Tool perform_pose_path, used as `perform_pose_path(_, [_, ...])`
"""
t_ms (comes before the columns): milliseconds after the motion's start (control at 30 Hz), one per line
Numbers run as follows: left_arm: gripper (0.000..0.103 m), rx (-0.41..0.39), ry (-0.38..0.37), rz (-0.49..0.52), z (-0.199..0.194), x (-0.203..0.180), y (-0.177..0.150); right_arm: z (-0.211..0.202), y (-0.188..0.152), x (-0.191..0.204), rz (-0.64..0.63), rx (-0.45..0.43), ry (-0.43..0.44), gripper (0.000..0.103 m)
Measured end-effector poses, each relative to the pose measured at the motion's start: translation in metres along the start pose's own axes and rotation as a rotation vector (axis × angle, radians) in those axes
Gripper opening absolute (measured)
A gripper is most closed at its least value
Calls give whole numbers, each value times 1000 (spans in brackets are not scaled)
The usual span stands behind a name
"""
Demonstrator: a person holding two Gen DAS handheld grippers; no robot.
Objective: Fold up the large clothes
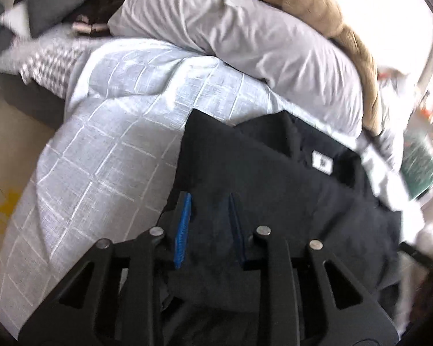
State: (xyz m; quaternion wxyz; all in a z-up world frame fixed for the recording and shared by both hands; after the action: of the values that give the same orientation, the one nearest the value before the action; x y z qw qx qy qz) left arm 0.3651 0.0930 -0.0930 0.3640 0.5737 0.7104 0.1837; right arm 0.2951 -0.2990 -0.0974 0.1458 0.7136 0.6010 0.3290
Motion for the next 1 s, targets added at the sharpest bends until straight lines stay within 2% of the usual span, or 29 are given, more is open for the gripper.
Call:
perform_pose_path(33, [33,34,-30,-26,1,5,2,-3,4,3,-8,-10,-4,55])
perform_pose_path(100, [55,123,-81,-68,9,14,-3,1,3,5,-5,3,4,55])
perform_pose_path(133, [58,151,-85,-81,12,17,-7,8,-1,4,5,25,17,55])
perform_pose_path(200, [59,212,-74,-73,18,18,-20,22,-9,1,15,66,15,55])
perform_pose_path(267, [59,299,-56,-23,26,15,-37,37,-19,0,20,113,6,55])
perform_pose_path(367, [59,370,23,58,30,18,-54,45,-26,3,25,134,11,55])
perform_pose_path(433, [59,367,21,42,28,20,-58,46,-26,6,23,132,15,55])
perform_pose_path(467, [53,362,16,37,27,20,-61,47,-26,8,20,129,14,55])
perform_pose_path(500, [32,358,17,43,26,21,-63,46,-26,9,18,127,11,55])
perform_pose_path(533, [29,347,26,48,26,22,-65,46,-25,10,17,125,8,55])
perform_pose_path(600, [16,285,4,-11,18,30,-61,47,-25,15,15,123,17,55])
perform_pose_path(667, [15,212,-14,-118,8,50,-50,46,-24,21,11,119,29,55])
perform_pose_path(700, [14,176,19,-147,4,62,-44,47,-24,24,5,115,35,55])
perform_pose_path(733, [13,138,91,-157,0,75,-41,46,-24,28,-5,113,40,55])
perform_pose_path(767, [8,112,223,-141,-3,93,-40,46,-24,31,-18,113,41,55])
perform_pose_path(800, [8,114,317,-126,-4,107,-42,46,-25,33,-30,115,40,56])
perform_pose_path(833, [8,127,338,-139,-4,115,-45,47,-27,37,-46,120,39,56])
perform_pose_path(933, [8,123,284,-210,-13,115,-41,48,-28,41,-104,116,-9,56])
perform_pose_path(967, [9,90,248,-183,-18,101,-32,45,-25,42,-117,97,-26,56])
perform_pose_path(1000, [15,65,223,-142,-21,87,-24,41,-21,43,-127,71,-45,56])
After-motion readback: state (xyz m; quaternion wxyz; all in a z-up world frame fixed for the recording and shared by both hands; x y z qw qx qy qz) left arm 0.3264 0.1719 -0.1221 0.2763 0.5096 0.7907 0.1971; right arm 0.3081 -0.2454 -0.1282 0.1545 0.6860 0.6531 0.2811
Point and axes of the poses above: each gripper's, at about its wrist camera, not at the fingertips, and z roughly the way its jaws point, x to its left, y to its top, the point moved 7 cm from there along z, roughly the way its jaws point, and after that the axes turned 5 degrees about -x, right-handed, at the moved point
